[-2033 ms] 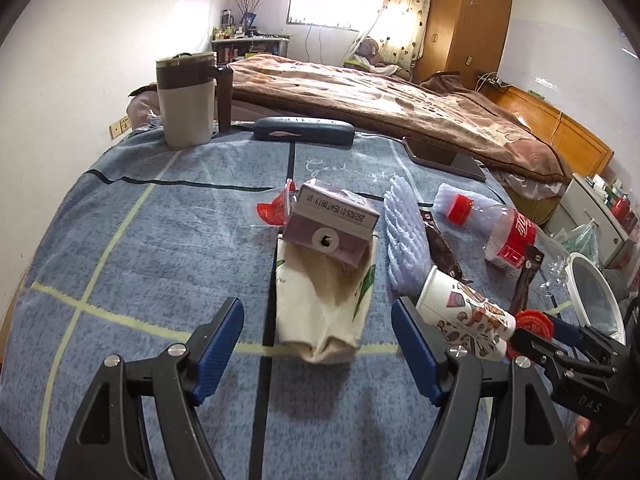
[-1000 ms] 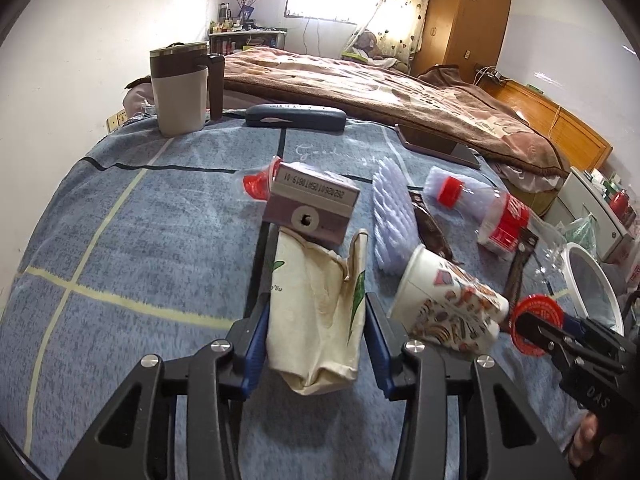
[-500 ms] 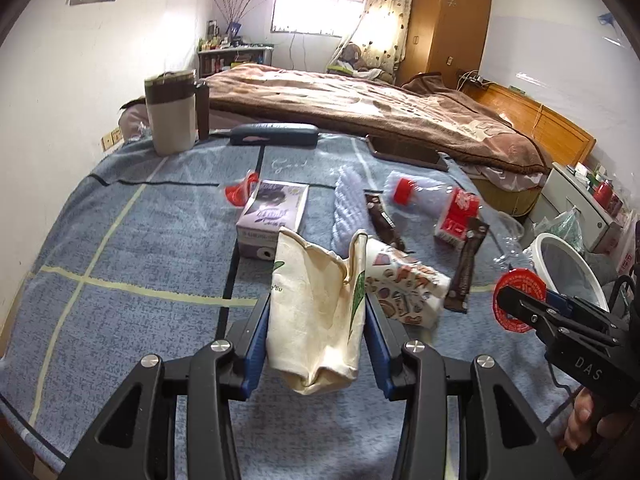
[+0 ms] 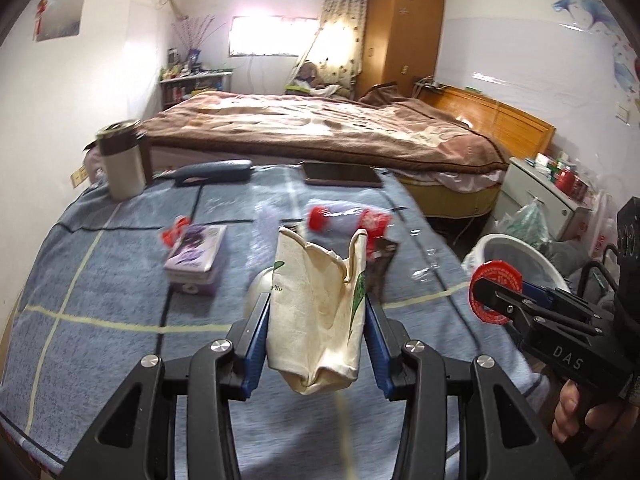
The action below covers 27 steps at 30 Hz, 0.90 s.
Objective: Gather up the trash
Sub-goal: 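Carry the plastic bag and paper bag over the bin with both grippers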
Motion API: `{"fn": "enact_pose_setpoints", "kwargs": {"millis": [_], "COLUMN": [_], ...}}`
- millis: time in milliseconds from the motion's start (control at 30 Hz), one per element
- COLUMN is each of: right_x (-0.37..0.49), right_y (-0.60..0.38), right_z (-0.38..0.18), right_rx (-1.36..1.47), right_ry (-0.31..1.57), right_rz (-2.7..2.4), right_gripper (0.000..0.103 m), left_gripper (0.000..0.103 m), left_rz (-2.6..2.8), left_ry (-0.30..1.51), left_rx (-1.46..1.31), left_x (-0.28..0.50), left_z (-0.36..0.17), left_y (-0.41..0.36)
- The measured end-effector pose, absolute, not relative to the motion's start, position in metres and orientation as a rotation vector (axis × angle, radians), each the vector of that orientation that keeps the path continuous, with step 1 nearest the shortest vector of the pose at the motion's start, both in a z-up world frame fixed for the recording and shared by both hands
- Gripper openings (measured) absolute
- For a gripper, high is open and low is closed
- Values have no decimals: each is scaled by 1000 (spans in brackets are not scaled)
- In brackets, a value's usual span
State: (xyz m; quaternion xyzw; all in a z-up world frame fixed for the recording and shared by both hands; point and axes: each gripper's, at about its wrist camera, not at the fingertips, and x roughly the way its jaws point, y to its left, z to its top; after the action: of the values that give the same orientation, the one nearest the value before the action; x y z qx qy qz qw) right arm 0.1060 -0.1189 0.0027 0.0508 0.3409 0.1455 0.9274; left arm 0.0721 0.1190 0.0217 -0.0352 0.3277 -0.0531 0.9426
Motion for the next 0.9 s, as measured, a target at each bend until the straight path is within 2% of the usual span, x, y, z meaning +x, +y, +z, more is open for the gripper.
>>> {"fn": "enact_pose_setpoints", "kwargs": {"millis": [900], "right_x": [106], "right_y": [-268], "right_z": [14], "right_rx": [168], "right_ry": [665], "right_rz": [2], "right_gripper": [43], "left_gripper": [46], "left_rz": [-434], "left_ry": [648], "left_rx": [52], "left_x": [114], "left_z": [37], "left_y": [-69]}}
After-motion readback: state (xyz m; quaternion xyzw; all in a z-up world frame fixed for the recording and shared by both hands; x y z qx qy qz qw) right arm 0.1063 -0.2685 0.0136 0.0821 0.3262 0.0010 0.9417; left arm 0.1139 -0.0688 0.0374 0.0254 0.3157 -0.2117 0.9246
